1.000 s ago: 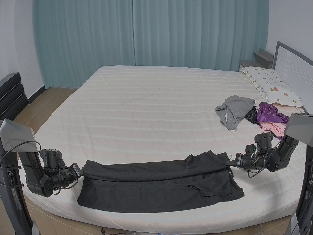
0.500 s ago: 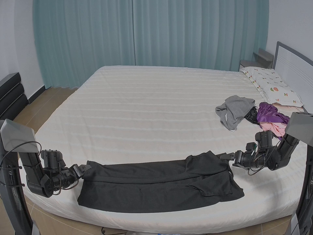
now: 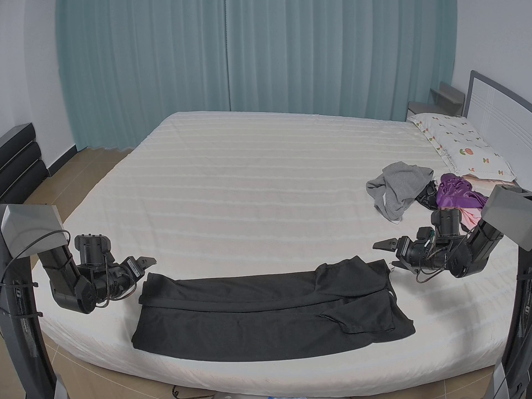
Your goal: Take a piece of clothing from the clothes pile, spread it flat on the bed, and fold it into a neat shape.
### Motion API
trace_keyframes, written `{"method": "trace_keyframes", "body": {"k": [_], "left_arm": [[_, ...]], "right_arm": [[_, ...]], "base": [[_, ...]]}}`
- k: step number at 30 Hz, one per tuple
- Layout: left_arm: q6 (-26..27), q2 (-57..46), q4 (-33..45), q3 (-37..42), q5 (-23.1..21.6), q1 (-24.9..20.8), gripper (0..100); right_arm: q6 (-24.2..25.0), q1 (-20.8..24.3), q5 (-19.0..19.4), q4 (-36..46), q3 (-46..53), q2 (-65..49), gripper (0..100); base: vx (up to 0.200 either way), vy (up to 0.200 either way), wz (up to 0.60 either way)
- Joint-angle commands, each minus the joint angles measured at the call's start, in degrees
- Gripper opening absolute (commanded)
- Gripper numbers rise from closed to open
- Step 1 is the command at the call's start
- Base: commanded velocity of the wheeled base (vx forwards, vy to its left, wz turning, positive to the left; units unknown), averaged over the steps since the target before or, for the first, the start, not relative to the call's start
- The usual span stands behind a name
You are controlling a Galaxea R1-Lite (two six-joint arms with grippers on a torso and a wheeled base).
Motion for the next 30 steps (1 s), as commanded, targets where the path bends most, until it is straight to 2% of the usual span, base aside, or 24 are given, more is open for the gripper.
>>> {"method": "trace_keyframes", "body": {"k": [1, 12, 13, 18, 22, 25, 30], "left_arm": [[0.26, 3.41, 4.13, -6.53, 0.52, -0.71, 100], [4.65, 7.37, 3.86, -8.02, 5.53, -3.26, 100], [4.56, 7.37, 3.77, -8.02, 5.79, -3.26, 0], [3.6, 7.28, 3.34, -7.58, 7.2, -3.09, 0], [-1.41, 7.02, 3.16, -7.41, 10.89, -2.73, 0], [-3.7, 6.14, 3.16, -6.7, 11.42, -2.56, 0], [-3.87, 5.78, 3.07, -5.74, 11.5, -2.65, 0]], "right_arm": [[0.2, 0.11, -0.37, -0.14, -2.56, 3.34, 100], [0.29, -0.41, -0.46, -0.14, -4.4, 5.53, 100], [0.29, -0.41, -0.55, -0.14, -4.4, 5.62, 100], [0.29, -0.41, -1.6, -0.05, -5.98, 6.76, 100], [0.29, 0.02, -2.74, -0.05, -7.39, 8.0, 100], [0.55, 0.2, -2.74, 0.04, -7.65, 8.0, 100], [4.16, 0.99, -3.18, 1.44, -10.03, 9.05, 100]], "base": [[0.0, 0.0, 0.0], [0.0, 0.0, 0.0], [0.0, 0.0, 0.0], [0.0, 0.0, 0.0], [0.0, 0.0, 0.0], [0.0, 0.0, 0.0], [0.0, 0.0, 0.0]]}}
